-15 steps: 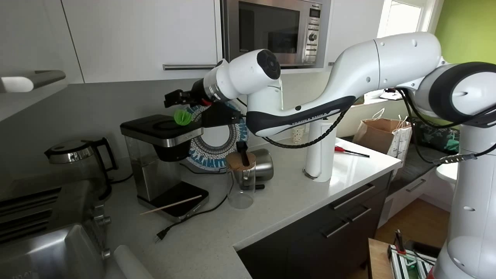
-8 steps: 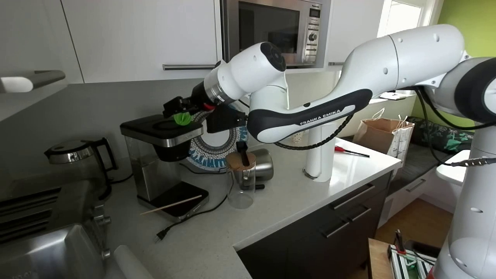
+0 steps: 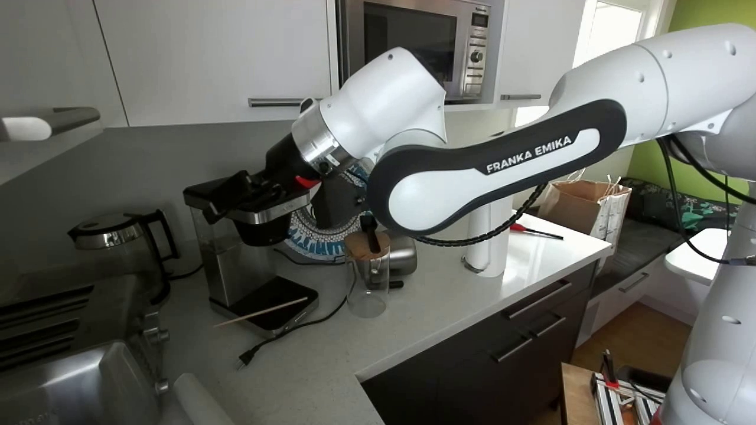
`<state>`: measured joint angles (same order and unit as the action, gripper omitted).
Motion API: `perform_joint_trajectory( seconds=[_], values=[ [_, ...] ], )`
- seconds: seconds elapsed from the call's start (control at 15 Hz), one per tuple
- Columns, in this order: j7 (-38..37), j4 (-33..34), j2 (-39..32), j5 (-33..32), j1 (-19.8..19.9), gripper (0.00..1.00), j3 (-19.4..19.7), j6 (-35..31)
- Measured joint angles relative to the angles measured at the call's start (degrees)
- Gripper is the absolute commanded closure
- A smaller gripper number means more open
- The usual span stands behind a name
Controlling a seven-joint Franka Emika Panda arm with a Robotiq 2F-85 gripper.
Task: Put the green object on top of the coffeemaker
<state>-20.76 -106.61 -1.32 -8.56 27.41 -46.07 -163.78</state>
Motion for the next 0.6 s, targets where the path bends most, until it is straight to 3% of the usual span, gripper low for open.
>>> perform_joint_trajectory(
  seconds=[0.13, 0.27, 0.6],
  values=[
    [8.7, -0.1, 2.4, 8.9, 0.2, 0.0, -0.3, 5.1],
    [16.1, -1.4, 7.1, 14.2, 1.0, 0.0, 1.8, 10.5],
    [31.0, -8.2, 20.7, 18.6, 1.1, 0.0, 13.3, 20.7]
  ],
)
